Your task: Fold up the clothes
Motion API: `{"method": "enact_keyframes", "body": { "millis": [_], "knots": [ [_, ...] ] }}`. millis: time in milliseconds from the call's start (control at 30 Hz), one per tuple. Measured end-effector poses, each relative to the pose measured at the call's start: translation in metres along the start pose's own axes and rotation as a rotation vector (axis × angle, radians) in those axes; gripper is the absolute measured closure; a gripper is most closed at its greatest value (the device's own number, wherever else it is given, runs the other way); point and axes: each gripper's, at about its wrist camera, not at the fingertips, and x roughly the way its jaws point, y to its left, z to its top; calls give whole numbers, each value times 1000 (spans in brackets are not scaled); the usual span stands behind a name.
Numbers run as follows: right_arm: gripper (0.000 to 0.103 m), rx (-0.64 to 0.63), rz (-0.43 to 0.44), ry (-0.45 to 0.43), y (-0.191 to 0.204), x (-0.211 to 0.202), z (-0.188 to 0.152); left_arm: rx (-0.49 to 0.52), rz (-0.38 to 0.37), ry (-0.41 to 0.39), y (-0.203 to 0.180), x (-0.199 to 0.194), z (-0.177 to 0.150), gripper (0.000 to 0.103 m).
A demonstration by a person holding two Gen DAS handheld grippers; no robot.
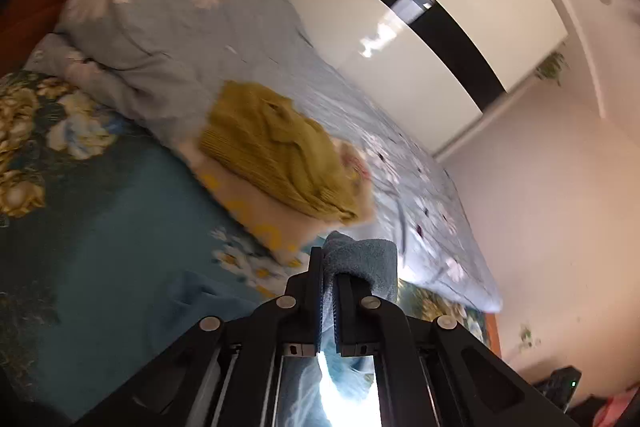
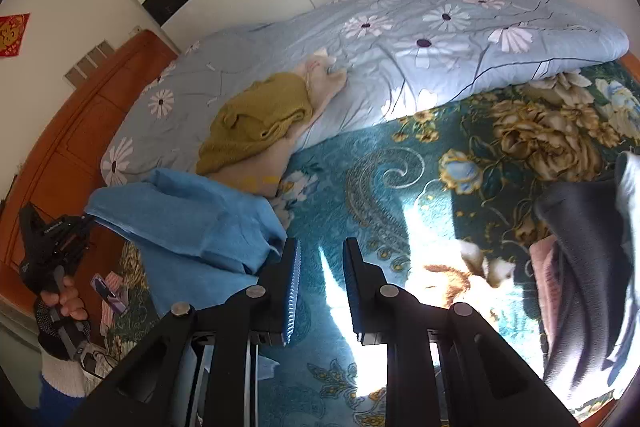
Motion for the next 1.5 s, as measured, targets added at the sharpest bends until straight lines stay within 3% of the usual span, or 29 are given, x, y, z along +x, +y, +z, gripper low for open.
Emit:
{"method": "enact_keyframes", "body": {
  "millis": [167,333,633,933,1000,1067,1167,1300,1500],
  "knots": [
    [81,-52,28,137,38,61,-11,-122,157,-112,98,-55,27,99],
    [81,-122,68,281,85,133,-20,-217,260,-151,170,-88,29,99],
    [81,-230,160,485,179,277,-20,-332,297,-157,247,-107,25,99],
    [81,-81,136,593,198,371,-15,-379,297,-160,281,-106,26,99],
    [85,-51,147,595,195,373,-16,-386,298,-158,284,-106,24,99],
    [101,-26,170,587,192,372,-17,-391,293,-157,286,-105,23,99],
    [102,-13,179,547,187,361,-9,-391,278,-155,284,-104,22,99],
    [102,17,149,431,165,327,15,-354,252,-163,265,-106,25,99],
    [103,119,41,193,72,223,63,-285,188,-173,228,-110,33,99]
  ]
}}
